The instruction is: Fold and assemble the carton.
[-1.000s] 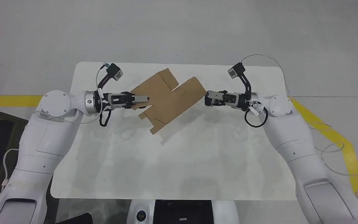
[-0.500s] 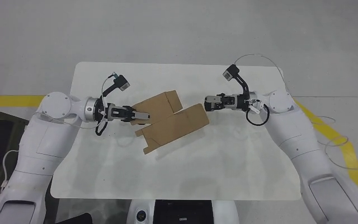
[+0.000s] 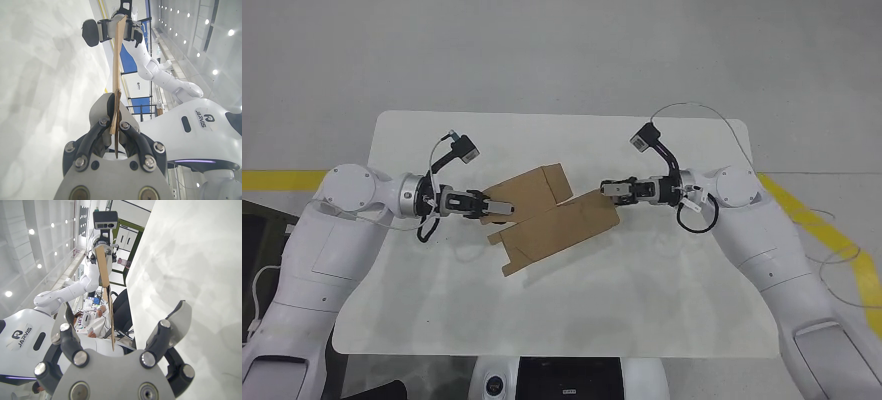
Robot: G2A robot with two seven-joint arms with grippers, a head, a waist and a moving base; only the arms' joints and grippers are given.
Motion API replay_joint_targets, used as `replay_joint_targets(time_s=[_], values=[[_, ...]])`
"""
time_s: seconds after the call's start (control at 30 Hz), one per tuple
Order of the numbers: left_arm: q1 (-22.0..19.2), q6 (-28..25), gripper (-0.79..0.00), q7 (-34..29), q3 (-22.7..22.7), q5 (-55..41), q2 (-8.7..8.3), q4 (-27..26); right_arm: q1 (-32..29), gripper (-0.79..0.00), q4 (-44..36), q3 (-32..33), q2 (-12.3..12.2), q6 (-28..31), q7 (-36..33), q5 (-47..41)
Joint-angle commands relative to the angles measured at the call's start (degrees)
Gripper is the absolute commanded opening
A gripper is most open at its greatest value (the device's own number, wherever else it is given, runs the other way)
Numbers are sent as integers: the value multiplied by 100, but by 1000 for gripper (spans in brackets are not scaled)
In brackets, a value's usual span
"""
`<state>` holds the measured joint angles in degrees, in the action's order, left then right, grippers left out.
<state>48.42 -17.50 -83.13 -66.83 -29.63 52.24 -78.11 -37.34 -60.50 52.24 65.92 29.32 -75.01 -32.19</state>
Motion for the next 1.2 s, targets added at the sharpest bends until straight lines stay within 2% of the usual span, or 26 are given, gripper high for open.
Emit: replay_joint_targets(time_s=[0.0, 0.33, 1.1, 1.13, 1.17], values=[[-17, 19, -785, 11, 16, 5, 4, 25, -55, 0, -124, -1, -16, -2, 2, -11], [-40, 38, -785, 39, 121, 19, 30, 69, -241, 0, -375, -244, -67, -245, -242, -200], [-59, 27, -785, 105, 196, 93, 52, 118, 1, 0, -431, -655, -103, -249, -246, -440], [-64, 35, -785, 98, 195, 89, 52, 122, 5, -65, -425, -671, -105, -239, -236, -444], [-67, 36, -785, 92, 191, 87, 51, 127, 10, -172, -418, -686, -108, -233, -230, -440]])
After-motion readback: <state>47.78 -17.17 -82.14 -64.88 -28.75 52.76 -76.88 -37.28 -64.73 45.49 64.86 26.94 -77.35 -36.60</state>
